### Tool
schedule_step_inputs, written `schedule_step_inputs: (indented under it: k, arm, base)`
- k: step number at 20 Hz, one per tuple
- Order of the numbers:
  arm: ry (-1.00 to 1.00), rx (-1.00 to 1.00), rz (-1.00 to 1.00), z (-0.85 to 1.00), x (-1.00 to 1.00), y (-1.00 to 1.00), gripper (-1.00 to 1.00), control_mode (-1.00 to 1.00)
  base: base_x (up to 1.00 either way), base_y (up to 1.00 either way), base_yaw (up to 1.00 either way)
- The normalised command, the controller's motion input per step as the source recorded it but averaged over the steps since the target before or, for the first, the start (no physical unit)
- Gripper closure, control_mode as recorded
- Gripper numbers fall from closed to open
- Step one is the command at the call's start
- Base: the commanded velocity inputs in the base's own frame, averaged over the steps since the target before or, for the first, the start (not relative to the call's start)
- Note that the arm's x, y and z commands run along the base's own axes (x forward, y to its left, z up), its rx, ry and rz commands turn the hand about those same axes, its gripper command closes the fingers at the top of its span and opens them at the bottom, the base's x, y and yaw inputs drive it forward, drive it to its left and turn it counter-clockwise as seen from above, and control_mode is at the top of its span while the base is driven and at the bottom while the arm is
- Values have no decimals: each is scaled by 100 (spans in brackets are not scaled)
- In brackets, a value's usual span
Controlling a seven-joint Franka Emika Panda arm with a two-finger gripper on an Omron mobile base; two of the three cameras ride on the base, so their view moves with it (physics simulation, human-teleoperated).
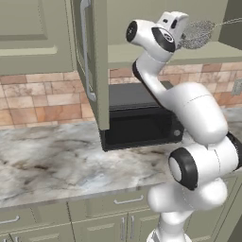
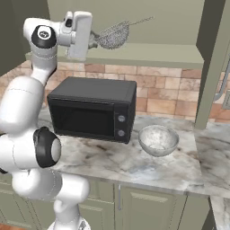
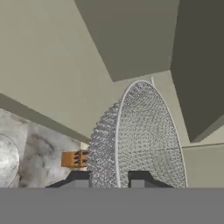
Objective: Open the cabinet and setup a tea strainer by placing it in the bowl upright.
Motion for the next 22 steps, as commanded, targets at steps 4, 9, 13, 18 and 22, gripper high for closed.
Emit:
schedule_step_inputs:
  k: [4,9,13,18,22]
  arm:
    - [-4,13,-28,0,-100,-1,100,-100]
    - [-7,22,-31,0,-100,0,100,-100]
    - [-11,24,-25,-4,-100,0,100,-100]
    - [-18,14,-16,-29,-89,0,100,-100]
    - [-15,6,-1,-50,-22,-27,100,-100]
  base:
    - [0,0,0]
    - [0,0,0]
    - [0,0,0]
    - [0,0,0]
    - [0,0,0]
